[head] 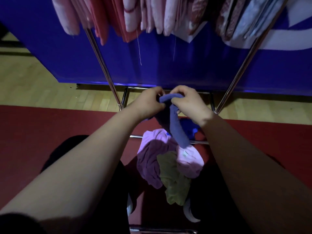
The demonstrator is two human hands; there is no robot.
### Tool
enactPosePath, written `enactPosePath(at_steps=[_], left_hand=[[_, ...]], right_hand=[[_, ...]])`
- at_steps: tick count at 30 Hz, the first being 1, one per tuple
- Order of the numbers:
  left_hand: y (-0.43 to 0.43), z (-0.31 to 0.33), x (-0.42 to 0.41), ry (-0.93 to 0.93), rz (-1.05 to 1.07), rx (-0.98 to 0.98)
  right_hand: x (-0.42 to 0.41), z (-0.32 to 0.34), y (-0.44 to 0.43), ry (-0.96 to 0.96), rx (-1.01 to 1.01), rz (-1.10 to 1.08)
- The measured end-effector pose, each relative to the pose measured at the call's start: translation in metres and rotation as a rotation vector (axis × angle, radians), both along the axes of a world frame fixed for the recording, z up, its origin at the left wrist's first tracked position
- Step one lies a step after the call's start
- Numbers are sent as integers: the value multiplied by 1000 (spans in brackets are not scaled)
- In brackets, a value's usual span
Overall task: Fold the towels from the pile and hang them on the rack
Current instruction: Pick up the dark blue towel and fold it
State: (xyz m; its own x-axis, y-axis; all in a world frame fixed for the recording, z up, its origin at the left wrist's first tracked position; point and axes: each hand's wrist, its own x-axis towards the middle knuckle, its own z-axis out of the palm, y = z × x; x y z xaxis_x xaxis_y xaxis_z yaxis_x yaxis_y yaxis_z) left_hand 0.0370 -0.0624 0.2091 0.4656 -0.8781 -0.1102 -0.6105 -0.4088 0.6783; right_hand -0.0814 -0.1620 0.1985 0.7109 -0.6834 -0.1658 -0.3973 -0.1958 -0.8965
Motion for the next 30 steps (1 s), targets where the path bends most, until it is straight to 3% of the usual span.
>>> enactPosePath(at_steps=[3, 8, 11, 15, 19, 23, 30], left_hand=[[-2, -7, 13, -72, 57, 67], [-11, -4, 27, -59, 185, -74], [-17, 0, 21, 26, 114, -200], [-23, 1, 16, -68, -86, -224], [-23, -2, 17, -14, -103, -215], [-26, 0, 23, 55, -27, -275], [-20, -15, 41, -184, 106, 129]], right_hand=[[-2, 13, -5, -46, 7, -53], [0, 6, -26, -26, 32, -173], [0, -1, -31, 86, 28, -18], [6, -1, -33, 139, -14, 84], [7, 8, -41, 48, -10, 124], [11, 18, -42, -66, -69, 2], [9, 25, -48, -137, -52, -140]])
